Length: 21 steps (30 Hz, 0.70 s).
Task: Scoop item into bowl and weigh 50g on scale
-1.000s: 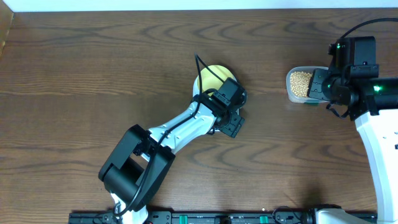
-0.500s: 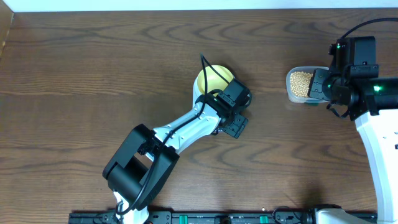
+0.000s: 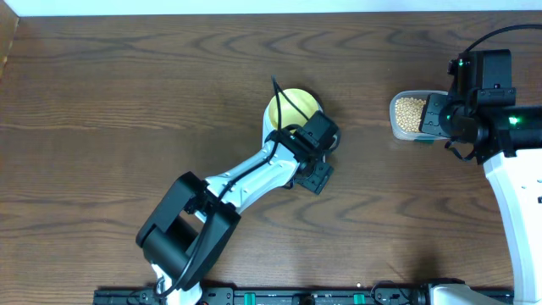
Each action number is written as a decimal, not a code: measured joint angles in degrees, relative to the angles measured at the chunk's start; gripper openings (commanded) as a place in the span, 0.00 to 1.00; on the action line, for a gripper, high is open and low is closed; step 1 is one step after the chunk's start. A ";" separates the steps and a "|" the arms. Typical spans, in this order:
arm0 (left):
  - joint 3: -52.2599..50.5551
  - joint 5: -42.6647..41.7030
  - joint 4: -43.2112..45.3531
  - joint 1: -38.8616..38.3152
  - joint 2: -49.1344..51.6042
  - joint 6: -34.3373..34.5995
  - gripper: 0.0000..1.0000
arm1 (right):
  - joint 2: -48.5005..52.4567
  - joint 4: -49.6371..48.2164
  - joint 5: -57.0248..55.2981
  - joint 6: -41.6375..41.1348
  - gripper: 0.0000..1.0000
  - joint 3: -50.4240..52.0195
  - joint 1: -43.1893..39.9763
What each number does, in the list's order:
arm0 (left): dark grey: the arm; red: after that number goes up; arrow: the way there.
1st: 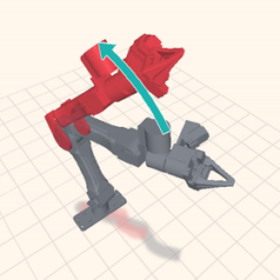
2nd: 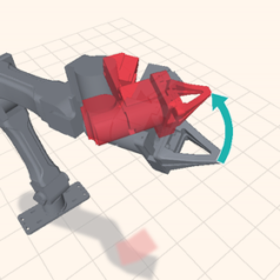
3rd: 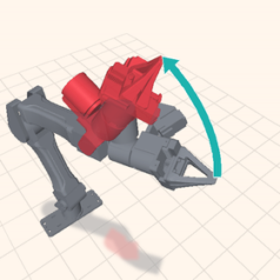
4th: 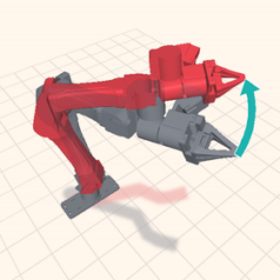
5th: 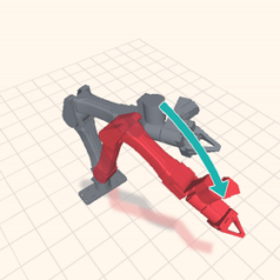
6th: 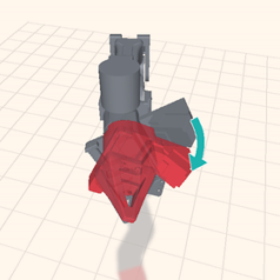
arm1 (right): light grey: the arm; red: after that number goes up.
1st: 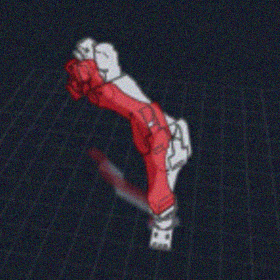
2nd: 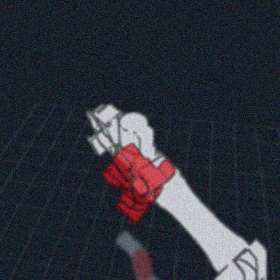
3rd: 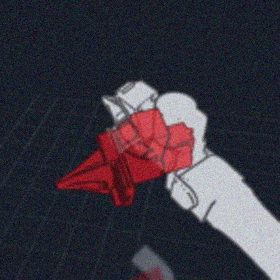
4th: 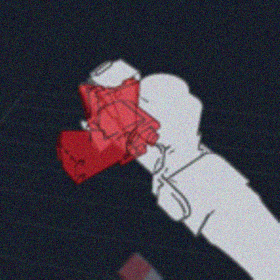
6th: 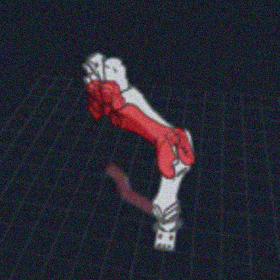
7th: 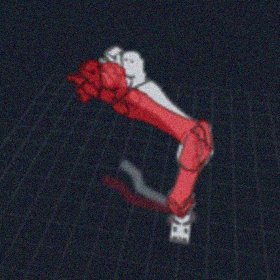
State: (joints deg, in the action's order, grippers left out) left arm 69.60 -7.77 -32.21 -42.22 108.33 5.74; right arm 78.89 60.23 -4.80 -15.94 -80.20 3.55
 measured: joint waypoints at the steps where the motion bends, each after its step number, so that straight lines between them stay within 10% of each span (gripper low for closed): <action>1: -0.42 0.48 -0.55 0.00 -0.68 0.31 0.72 | 0.00 0.00 0.00 0.00 0.01 0.00 0.00; 21: -1.49 11.15 -6.86 0.00 -28.37 1.92 0.95 | 0.00 0.66 -1.51 0.00 0.01 -0.02 0.00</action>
State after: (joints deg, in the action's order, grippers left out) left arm 68.12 3.38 -39.07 -42.22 79.96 7.66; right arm 78.89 60.88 -6.31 -15.94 -80.23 3.55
